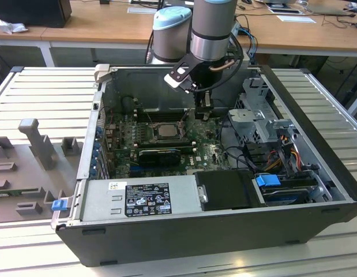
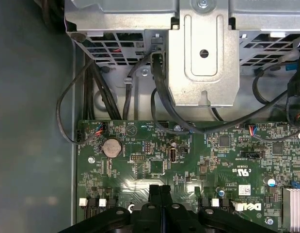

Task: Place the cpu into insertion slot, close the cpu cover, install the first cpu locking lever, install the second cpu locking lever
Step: 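Place the cpu into insertion slot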

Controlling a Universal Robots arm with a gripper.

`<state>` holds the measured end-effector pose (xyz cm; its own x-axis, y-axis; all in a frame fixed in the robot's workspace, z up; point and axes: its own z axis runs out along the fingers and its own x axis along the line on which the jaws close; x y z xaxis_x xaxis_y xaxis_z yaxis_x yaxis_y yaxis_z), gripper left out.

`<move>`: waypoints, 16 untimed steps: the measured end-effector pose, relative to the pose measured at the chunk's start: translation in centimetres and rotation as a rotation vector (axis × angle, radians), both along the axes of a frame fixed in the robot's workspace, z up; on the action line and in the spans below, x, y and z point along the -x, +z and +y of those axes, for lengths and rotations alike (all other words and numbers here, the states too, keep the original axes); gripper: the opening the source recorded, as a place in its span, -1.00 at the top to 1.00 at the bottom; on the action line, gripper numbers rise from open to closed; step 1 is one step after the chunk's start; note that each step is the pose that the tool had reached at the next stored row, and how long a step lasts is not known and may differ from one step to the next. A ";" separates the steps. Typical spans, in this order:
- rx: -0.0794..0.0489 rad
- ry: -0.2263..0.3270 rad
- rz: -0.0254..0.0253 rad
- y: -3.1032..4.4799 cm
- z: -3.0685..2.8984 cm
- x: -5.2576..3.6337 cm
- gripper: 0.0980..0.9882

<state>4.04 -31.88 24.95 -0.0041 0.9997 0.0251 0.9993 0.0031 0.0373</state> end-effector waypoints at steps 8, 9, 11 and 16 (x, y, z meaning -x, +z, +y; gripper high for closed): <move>0.000 0.000 0.0000 0.00 0.00 0.49 0.98; 0.000 0.000 0.0000 0.00 0.00 0.52 0.98; 0.000 0.000 0.0001 0.00 0.00 0.62 0.98; 0.000 0.000 0.0000 0.00 0.00 0.83 0.98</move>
<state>3.21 -31.88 24.95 -0.0041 0.9997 0.0251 0.9993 0.0031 0.0373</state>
